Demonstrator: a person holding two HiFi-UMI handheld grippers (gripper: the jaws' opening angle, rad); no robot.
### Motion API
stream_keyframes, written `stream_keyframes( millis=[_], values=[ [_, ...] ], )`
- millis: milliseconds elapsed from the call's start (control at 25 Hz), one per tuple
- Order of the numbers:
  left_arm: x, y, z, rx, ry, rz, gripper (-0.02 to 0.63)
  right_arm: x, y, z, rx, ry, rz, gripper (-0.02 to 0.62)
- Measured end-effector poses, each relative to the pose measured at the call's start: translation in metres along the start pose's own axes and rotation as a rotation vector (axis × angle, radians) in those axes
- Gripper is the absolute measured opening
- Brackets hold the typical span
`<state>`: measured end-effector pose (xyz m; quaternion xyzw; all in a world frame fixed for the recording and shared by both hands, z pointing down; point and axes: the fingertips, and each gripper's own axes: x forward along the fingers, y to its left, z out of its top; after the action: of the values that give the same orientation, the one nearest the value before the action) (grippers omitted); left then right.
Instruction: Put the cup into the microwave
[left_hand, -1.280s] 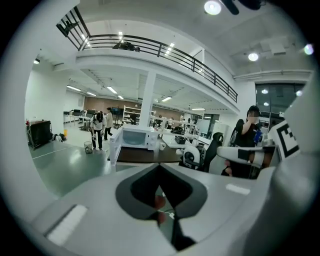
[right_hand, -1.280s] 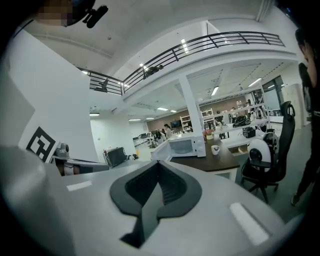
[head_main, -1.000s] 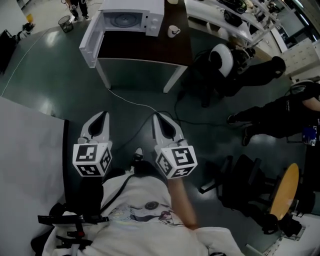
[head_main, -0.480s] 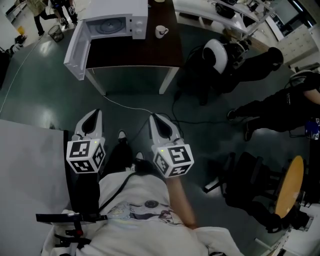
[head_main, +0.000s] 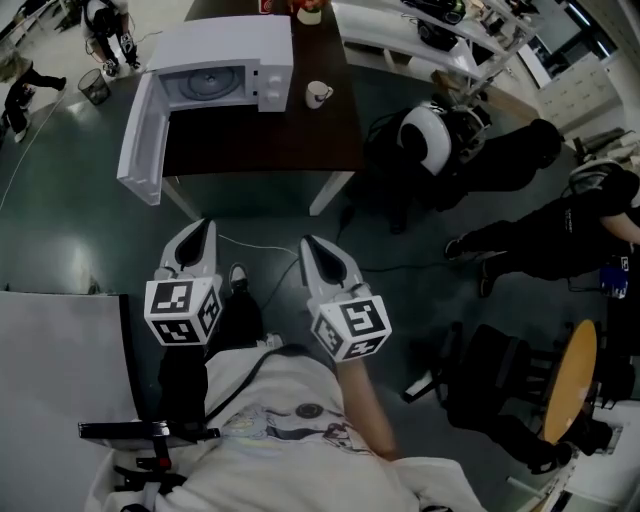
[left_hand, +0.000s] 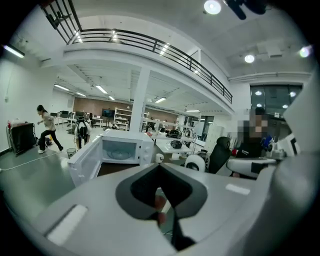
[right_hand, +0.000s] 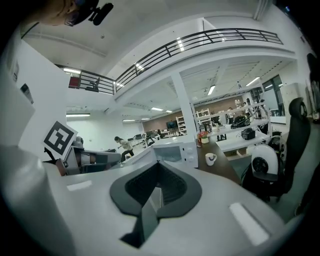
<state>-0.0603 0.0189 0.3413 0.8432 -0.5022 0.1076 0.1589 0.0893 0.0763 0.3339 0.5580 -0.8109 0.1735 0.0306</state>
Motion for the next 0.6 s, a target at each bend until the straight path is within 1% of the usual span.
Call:
stream_keyframes(
  millis=[120, 280, 480, 600],
  values=[
    [0.031, 0.018, 0.008, -0.003, 0.011, -0.008, 0.0, 0.037, -0.008, 0.013, -0.008, -0.009, 0.001, 0.002],
    [0.063, 0.041, 0.017, 0.0, 0.038, -0.023, 0.0, 0.082, -0.018, 0.025, 0.009, -0.01, -0.023, 0.002],
    [0.096, 0.069, 0.024, -0.007, 0.088, -0.042, 0.0, 0.127, -0.018, 0.028, 0.028, 0.034, -0.026, 0.002],
    [0.119, 0.078, 0.026, -0.01, 0.113, -0.066, 0.0, 0.151, -0.022, 0.031, 0.034, 0.058, -0.038, 0.002]
  ],
)
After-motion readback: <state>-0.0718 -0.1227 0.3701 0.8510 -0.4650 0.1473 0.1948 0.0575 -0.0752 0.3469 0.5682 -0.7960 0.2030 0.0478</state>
